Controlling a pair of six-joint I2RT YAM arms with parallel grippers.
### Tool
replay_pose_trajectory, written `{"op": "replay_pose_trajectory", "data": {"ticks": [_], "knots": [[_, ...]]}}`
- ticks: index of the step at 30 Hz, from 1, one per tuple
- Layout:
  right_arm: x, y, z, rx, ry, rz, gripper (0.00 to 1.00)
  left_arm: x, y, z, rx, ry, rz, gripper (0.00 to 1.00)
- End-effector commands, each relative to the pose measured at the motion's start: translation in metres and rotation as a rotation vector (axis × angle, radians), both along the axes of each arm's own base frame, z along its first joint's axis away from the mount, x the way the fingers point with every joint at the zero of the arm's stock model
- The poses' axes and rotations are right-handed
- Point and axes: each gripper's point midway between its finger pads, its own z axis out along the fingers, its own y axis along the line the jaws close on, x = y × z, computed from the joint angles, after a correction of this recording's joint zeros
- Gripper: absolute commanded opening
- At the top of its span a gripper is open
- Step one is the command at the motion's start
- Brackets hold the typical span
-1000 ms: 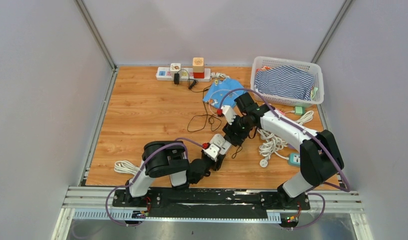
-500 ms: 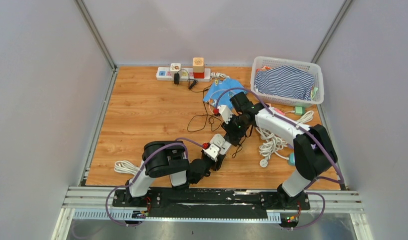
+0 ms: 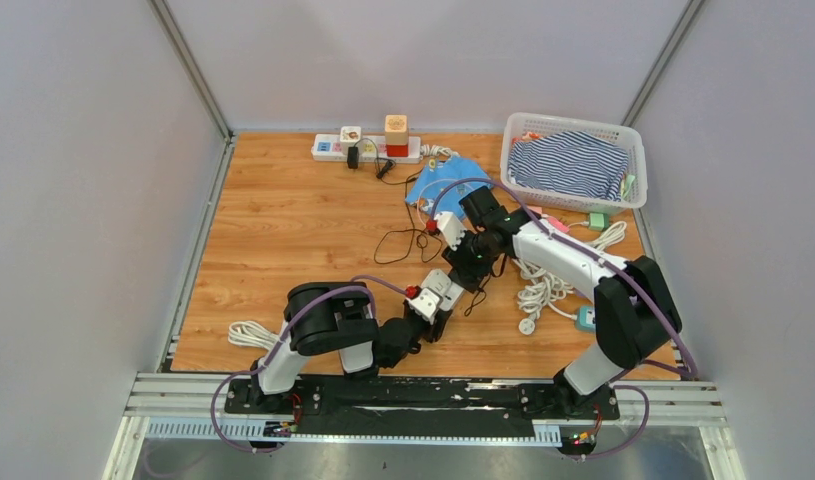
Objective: Pull the plug off the socket
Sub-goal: Remove the plug from the socket.
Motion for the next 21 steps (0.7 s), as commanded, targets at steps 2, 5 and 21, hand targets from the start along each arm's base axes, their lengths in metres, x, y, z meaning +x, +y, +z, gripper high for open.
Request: {"op": "replay_pose_trajectory", "data": {"ticks": [2, 5, 21], "knots": [[-0.035, 0.019, 0.027, 0.163, 0.064, 0.200, 0.00, 0.001, 0.011, -0.013, 0.040, 0.011, 0.024, 0.00], [-0.018, 0.007, 0.022, 0.084, -0.002, 0.128, 0.00, 0.001, 0.010, -0.013, 0.039, 0.010, 0.023, 0.00], [0.012, -0.022, 0.012, -0.056, -0.086, -0.023, 0.00, 0.001, 0.011, -0.013, 0.041, 0.011, 0.026, 0.00]]}}
